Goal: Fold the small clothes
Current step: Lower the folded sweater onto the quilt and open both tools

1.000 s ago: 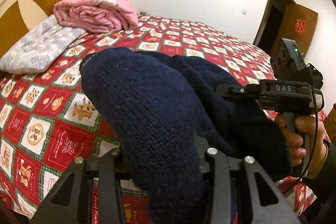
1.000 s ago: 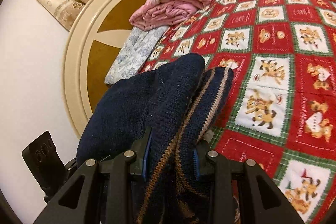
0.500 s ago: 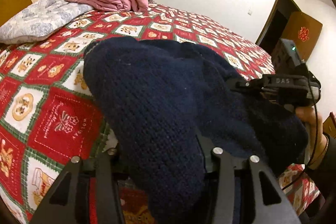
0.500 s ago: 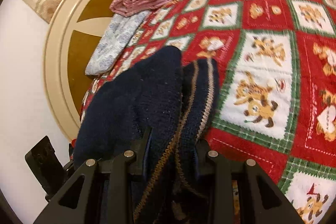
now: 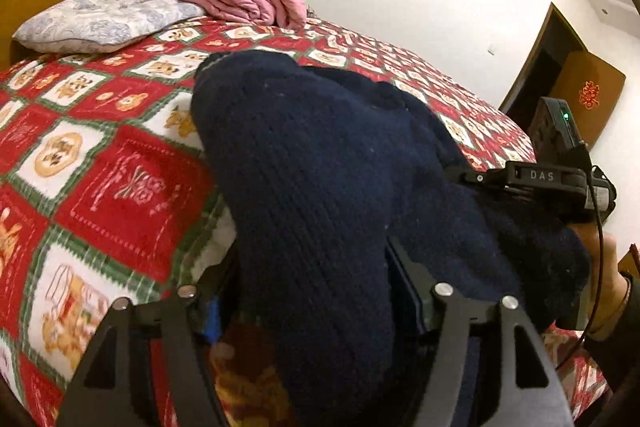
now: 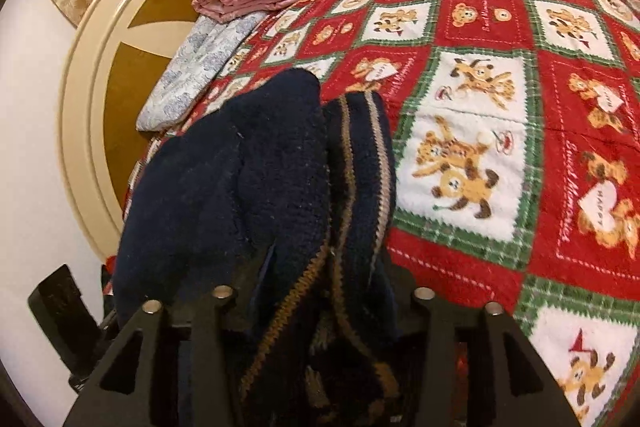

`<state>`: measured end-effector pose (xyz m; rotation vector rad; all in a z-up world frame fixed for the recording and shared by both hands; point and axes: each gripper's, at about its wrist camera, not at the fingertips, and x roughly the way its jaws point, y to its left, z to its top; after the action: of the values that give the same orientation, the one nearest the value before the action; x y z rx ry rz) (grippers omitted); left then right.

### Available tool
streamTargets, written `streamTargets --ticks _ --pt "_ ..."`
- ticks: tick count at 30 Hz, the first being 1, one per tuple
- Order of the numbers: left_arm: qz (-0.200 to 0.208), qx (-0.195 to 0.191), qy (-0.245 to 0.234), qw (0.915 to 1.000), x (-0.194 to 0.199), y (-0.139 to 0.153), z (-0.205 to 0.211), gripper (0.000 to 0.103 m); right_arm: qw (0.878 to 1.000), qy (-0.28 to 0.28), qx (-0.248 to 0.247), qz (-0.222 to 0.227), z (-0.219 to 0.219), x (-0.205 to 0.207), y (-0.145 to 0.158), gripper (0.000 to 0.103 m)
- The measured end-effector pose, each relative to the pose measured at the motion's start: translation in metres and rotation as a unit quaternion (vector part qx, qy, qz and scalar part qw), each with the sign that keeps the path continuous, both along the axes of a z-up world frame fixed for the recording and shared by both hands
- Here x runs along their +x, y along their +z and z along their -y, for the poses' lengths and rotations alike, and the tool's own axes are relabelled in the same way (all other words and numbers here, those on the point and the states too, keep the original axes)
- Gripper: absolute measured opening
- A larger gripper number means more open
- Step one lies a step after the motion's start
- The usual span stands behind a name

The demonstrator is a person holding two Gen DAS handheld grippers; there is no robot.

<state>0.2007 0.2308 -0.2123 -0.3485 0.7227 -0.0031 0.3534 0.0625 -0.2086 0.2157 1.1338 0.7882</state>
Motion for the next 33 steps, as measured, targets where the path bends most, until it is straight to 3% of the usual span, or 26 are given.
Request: streamTargets --ticks 4,8,15,18,23,26,33 --pt "-0.012 -0.006 0.013 0.9998 -0.01 0.006 0.001 0.071 1.0 -0.019 -0.018 0.011 0.01 -0.01 0.009 0.061" --pt "-0.024 0.027 0.016 0.9992 -0.025 0.013 0.007 0.071 0.999 -0.036 -0.03 0.028 0.027 -0.028 0.021 0.065" --pt "-0.031 0.034 0.022 0.9987 -0.053 0.019 0.014 0.071 0.994 -0.074 -0.059 0.051 0.049 -0.059 0.043 0.066" --pt "-0.014 0.05 0.019 0.9984 -0.073 0.038 0.024 0.071 0.987 -0.078 -0.086 0.113 0.056 -0.096 0.077 0.066" --pt "0.041 0.084 0.01 0.9955 -0.112 0.084 0.045 0.08 0.958 -0.089 -0.083 0.26 0.072 -0.188 0.148 0.067" --pt "0.072 0.093 0.008 0.9931 -0.132 0.102 0.054 0.084 0.942 -0.091 -0.086 0.313 0.078 -0.23 0.171 0.075" --pt "0.116 0.12 0.021 0.9858 -0.154 0.136 0.066 0.09 0.923 -0.093 -0.099 0.359 0.087 -0.284 0.189 0.075"
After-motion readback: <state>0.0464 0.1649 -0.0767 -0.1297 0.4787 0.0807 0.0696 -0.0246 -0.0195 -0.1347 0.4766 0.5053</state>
